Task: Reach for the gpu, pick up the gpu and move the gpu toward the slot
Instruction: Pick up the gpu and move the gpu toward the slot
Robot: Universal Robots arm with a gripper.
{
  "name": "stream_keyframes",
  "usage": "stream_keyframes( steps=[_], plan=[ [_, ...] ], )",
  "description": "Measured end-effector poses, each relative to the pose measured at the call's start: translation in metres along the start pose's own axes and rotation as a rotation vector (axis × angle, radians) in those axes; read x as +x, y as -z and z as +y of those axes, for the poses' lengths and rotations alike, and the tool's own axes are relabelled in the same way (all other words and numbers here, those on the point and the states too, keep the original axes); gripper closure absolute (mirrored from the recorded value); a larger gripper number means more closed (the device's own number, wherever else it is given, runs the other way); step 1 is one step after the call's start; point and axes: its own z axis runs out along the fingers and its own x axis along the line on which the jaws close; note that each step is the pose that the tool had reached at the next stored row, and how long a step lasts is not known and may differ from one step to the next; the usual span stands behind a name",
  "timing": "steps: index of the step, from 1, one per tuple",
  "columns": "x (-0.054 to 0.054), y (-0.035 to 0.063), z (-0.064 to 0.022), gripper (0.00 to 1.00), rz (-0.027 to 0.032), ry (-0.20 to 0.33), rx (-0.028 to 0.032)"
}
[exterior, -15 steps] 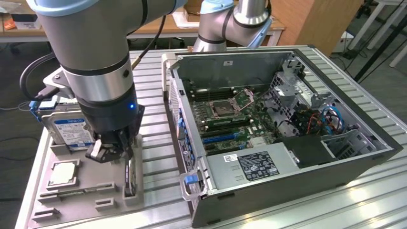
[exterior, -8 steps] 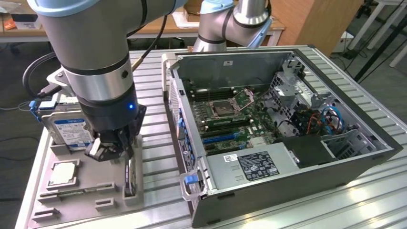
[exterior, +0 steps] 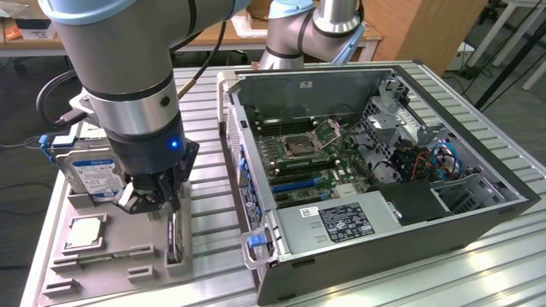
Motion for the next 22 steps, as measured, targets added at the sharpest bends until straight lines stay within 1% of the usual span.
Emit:
stream_keyframes(
  steps=[8,15,22],
  plan=[
    [0.0001,-0.0036,0.0001,0.89,0.001,-0.128,0.0037],
    [-0.001,-0.0057,0.0012,0.89,-0.0038,-0.198,0.0102],
    [-0.0011,-0.0076,0.0014,0.89,-0.0052,-0.293,0.0152]
  ],
)
